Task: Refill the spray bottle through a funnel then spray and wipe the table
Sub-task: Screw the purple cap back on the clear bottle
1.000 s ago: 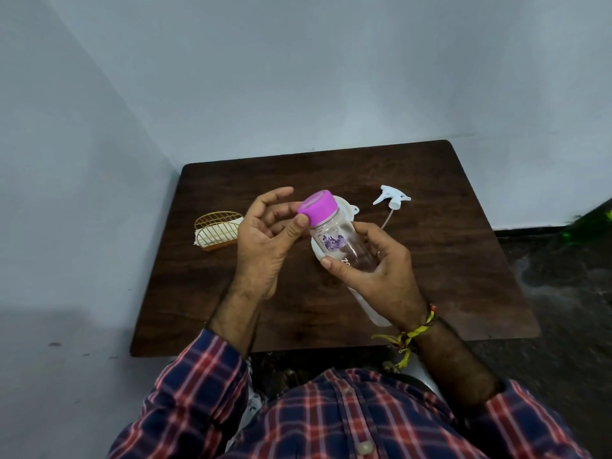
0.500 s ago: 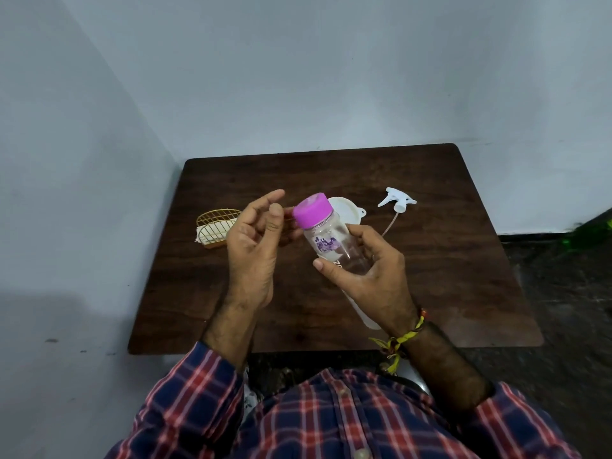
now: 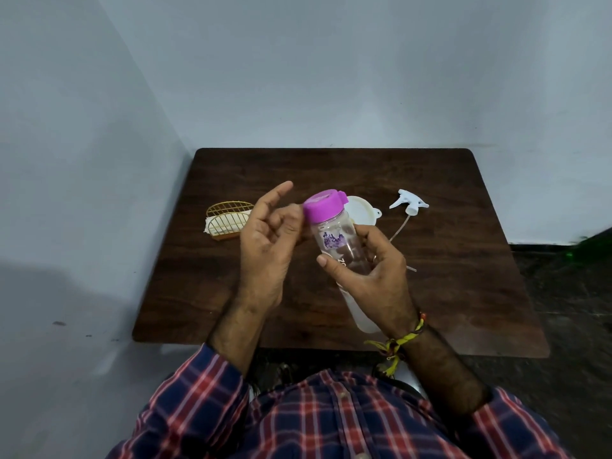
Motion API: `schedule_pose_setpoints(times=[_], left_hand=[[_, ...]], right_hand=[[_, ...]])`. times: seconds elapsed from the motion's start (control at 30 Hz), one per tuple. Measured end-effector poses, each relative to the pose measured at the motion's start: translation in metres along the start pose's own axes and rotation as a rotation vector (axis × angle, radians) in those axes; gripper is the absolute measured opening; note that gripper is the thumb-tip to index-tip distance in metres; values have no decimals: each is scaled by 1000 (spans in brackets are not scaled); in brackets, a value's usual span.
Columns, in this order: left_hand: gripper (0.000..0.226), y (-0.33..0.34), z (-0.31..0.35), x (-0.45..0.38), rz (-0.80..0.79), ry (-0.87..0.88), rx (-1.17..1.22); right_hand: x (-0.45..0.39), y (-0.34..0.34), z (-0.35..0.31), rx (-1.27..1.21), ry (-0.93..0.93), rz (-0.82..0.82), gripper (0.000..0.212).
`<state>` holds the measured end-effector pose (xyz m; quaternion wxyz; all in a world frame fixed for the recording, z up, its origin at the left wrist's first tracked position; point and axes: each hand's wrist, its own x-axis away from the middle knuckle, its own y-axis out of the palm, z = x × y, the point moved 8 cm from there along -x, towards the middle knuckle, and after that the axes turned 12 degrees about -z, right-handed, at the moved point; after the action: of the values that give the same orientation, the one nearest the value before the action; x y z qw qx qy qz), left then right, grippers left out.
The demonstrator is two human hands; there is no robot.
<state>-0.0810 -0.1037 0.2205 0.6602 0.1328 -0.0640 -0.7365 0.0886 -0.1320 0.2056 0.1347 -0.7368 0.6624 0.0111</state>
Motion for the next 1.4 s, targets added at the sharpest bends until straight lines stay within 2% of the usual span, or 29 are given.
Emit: schedule_pose_setpoints(times=[0.07,0.13,0.2,0.33,0.43,0.53,0.63,0.7,0.87,1.13,1.27,1.4], left_hand=[[60,3,6,-2,2,-5,-101],[54,4,10,-2,21,-1,-135],[46,2,10,-3,25,-6,-89],[52,1,1,-7,-64,-66,35],[51,5,0,-6,-74,-71,-3],[53,15,6,0,17,-70,-167],[53,7,12,4,217,-93,-323],[44,-3,12,5,303,-114,-345],[33,-22,-5,11,380,-176,-315],[34,-47,-25,17,322,-212,-227],[37,-62,-32,26,371,-241,-217],[40,-78,-38,23,281,-256,-164]], right_hand=[[-1,1,-1,30,-13,-13,47],[0,4,-2,47,-33,-29,48],[0,7,-2,-26,-25,-53,47],[-1,10,3,-163,14,-131,41],[-1,6,6,-97,24,-64,43],[-2,6,3,153,-4,4,49],[-2,16,0,282,-52,-11,48],[-1,25,2,340,-60,-45,56],[3,45,16,575,-143,-62,63],[0,66,35,481,-79,-191,65],[1,83,47,436,-35,-235,63],[-2,100,55,363,-15,-264,60]])
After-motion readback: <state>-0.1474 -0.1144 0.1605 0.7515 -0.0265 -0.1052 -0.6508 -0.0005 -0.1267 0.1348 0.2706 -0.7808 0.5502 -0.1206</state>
